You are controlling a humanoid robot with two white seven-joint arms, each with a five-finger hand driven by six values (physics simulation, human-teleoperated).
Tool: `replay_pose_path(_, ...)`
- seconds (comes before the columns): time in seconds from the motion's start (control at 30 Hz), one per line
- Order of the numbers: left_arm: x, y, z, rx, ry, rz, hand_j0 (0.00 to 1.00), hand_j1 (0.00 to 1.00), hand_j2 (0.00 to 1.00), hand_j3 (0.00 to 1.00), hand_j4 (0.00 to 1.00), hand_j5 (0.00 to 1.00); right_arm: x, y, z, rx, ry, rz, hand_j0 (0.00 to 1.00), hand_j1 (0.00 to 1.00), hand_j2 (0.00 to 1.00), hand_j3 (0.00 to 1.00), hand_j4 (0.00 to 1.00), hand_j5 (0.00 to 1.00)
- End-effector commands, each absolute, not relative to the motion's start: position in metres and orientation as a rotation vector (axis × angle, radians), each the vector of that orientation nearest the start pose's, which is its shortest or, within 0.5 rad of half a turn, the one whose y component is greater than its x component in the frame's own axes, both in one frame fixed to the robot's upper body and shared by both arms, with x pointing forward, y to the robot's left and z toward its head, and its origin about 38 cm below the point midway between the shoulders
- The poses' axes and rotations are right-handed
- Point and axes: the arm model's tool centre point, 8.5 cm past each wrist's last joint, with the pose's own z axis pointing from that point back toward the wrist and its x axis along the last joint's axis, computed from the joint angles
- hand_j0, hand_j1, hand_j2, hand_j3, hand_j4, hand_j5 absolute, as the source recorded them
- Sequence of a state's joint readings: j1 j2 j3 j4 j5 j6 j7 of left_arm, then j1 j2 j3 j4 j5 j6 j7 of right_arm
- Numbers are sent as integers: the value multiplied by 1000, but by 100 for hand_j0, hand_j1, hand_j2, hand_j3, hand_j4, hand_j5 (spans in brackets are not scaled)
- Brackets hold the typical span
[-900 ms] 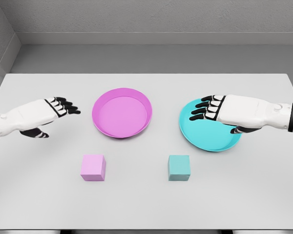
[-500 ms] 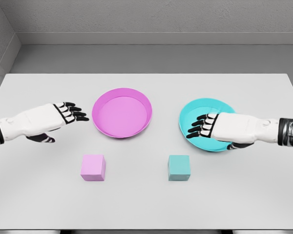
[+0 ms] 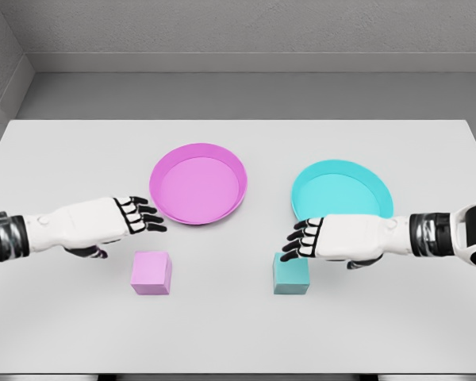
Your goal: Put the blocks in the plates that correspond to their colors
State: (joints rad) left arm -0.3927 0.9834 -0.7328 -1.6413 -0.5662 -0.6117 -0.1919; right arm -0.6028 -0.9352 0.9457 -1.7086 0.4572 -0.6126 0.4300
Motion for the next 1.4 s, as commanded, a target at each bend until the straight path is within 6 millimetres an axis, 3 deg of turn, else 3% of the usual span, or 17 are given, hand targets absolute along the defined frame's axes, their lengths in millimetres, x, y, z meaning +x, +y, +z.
replay_pose_path(0.0, 344, 297, 140, -377, 1954, 3017, 100, 100, 100, 100, 100, 100, 346, -242, 149, 90, 1669, -3070, 100, 100, 100, 100, 100, 100)
replay_pose_path(0.4, 338, 287, 136, -347, 1911, 3007, 100, 100, 100, 100, 100, 100, 344, -211, 136, 69, 1638, -3012, 100, 100, 100, 100, 100, 100)
replay_pose_path(0.47, 337, 287, 135, -346, 1904, 3006, 100, 100, 100, 100, 100, 100, 340, -204, 127, 29, 1593, -3026, 100, 100, 100, 100, 100, 100)
replay_pose_path(1.13, 330, 276, 123, -264, 1876, 3018, 100, 100, 100, 100, 100, 100, 353, -197, 97, 14, 1549, -3101, 100, 100, 100, 100, 100, 100)
replay_pose_path(1.37, 330, 267, 120, -251, 1884, 2999, 100, 100, 100, 100, 100, 100, 352, -194, 96, 2, 1534, -3098, 100, 100, 100, 100, 100, 100)
